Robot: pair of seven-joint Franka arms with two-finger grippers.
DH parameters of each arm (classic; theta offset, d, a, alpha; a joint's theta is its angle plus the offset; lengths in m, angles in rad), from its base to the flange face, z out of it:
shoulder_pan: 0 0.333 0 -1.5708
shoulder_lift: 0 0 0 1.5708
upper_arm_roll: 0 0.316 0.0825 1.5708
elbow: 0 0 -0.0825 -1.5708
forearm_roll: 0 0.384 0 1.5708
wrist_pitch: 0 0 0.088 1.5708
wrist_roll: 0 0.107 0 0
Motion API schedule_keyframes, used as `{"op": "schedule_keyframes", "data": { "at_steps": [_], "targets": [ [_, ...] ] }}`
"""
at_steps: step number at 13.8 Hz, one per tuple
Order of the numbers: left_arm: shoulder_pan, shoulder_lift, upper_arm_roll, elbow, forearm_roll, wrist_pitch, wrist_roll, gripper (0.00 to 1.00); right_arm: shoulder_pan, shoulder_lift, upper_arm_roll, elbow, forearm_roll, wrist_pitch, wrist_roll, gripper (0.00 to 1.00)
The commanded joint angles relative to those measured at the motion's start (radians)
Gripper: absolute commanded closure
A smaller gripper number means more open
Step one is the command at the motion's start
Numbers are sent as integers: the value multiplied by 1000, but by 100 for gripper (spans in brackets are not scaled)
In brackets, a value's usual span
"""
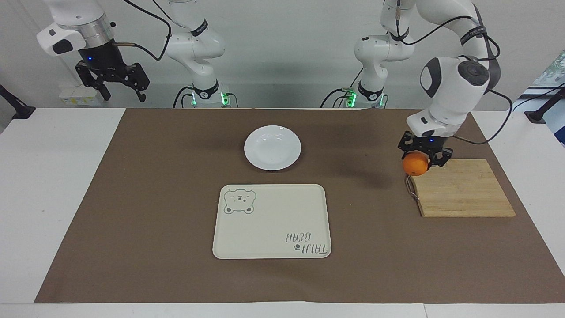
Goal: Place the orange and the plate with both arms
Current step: 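Carry the orange with the left gripper over the white plate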
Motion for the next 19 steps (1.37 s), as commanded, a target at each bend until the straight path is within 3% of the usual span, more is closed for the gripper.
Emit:
{"op": "schedule_keyframes", "data": {
  "at_steps": [1, 8, 13, 17, 19],
  "targets": [
    [-126, -15, 17, -13, -3, 1, -167, 100, -2, -21, 0, -20, 8, -7, 5, 0],
    [-460, 11, 17, -14, -5, 62, -621, 100, -2, -21, 0, -20, 8, -7, 6, 0],
    [-650, 45, 17, -17, -6, 99, -798, 100, -2, -21, 0, -20, 8, -7, 5, 0],
    [-734, 147, 17, -20, -6, 283, -899, 100, -2, -21, 0, -20, 8, -7, 5, 0],
    [-747, 158, 15, -25, -6, 302, -892, 99, -2, -21, 0, -20, 8, -7, 5, 0]
  ]
}}
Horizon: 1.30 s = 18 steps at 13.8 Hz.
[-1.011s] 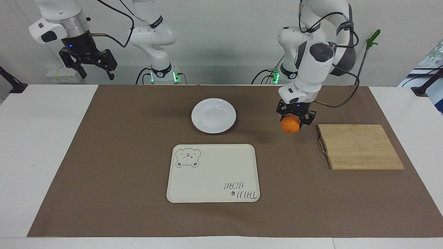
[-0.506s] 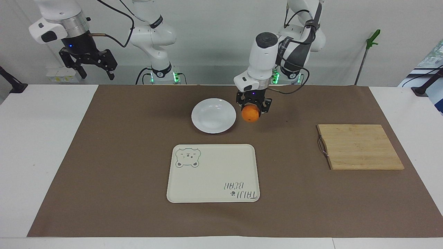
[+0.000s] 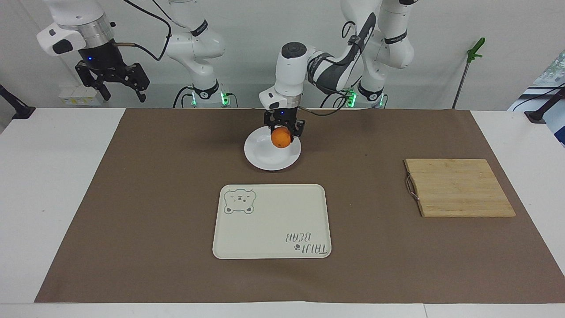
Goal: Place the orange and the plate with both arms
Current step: 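Lower the orange onto the white plate and open the left gripper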
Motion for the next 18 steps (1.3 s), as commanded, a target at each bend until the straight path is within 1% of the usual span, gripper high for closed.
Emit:
{"op": "schedule_keyframes", "data": {
  "at_steps": [1, 2, 3, 4, 5, 7, 8, 9, 15, 18],
  "targets": [
    [-48, 21, 19, -10, -5, 36, -2, 90, -2, -21, 0, -20, 8, -7, 5, 0],
    [-54, 42, 19, -9, -5, 42, -2, 84, -2, -21, 0, -20, 8, -7, 5, 0],
    [-54, 41, 19, -10, -5, 36, -2, 77, -2, -21, 0, -20, 8, -7, 5, 0],
    [-54, 41, 19, -10, -5, 30, -5, 67, -2, -21, 0, -20, 8, -7, 5, 0],
    [-54, 41, 19, -10, -5, 28, -5, 50, -2, -21, 0, -20, 8, -7, 5, 0],
    [-52, 39, 19, -12, -9, 27, -5, 19, -2, -21, 0, -20, 8, -7, 5, 0],
    [-52, 39, 19, -12, -9, 25, -2, 2, -2, -21, 0, -20, 8, -7, 6, 0],
    [-52, 39, 19, -12, -9, 24, -1, 0, -2, -21, 0, -20, 8, -7, 5, 0],
    [-42, 41, 20, -3, -9, 13, -2, 0, -2, -21, 0, -20, 8, -7, 5, 0],
    [10, 25, 22, 39, -9, -37, 1, 0, -2, -21, 0, -20, 8, -7, 5, 0]
  ]
}}
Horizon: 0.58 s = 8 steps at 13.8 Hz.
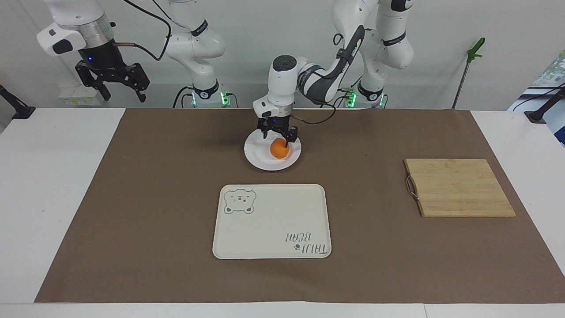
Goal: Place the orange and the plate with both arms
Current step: 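Lower the orange onto the white plate and open the left gripper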
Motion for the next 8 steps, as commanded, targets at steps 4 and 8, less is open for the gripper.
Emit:
{"op": "schedule_keyframes", "data": {
  "at_steps": [4, 8],
  "targets": [
    [93, -32, 14, 105, 31, -116, 11, 0, -2, -21, 0, -20, 8, -7, 5, 0],
    [217, -110, 14, 111, 129, -137, 78, 0, -2, -21, 0, -20, 8, -7, 5, 0]
  ]
}}
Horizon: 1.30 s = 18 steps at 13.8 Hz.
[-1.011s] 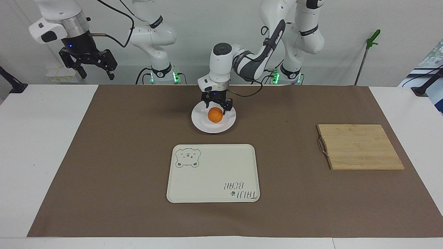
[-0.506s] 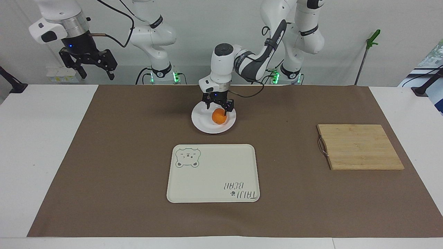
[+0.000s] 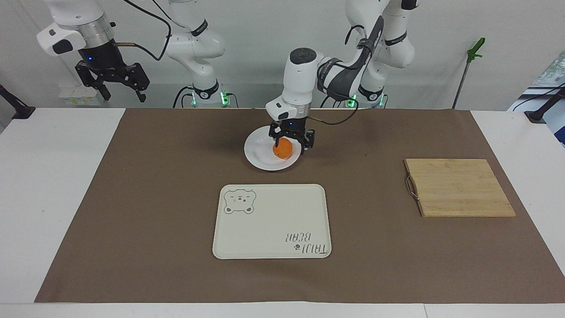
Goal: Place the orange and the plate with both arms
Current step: 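Lower the orange onto the white plate and open the left gripper, then withdraw the left gripper to the board while the right gripper moves in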
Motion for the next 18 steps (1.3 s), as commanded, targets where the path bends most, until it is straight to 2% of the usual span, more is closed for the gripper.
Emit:
{"op": "schedule_keyframes", "data": {
  "at_steps": [1, 5, 10, 13, 18],
  "targets": [
    [111, -88, -6, -4, 34, -56, 124, 0, -2, -21, 0, -20, 8, -7, 5, 0],
    [273, -168, 0, 20, 34, -108, 281, 0, -2, -21, 0, -20, 8, -7, 5, 0],
    [418, -174, 6, 218, 8, -445, 447, 0, -2, -21, 0, -20, 8, -7, 5, 0],
    [501, -172, 7, 337, -104, -607, 564, 0, -2, -21, 0, -20, 8, -7, 5, 0],
    [589, -157, 10, 489, -165, -819, 575, 0, -2, -21, 0, -20, 8, -7, 5, 0]
  ]
}}
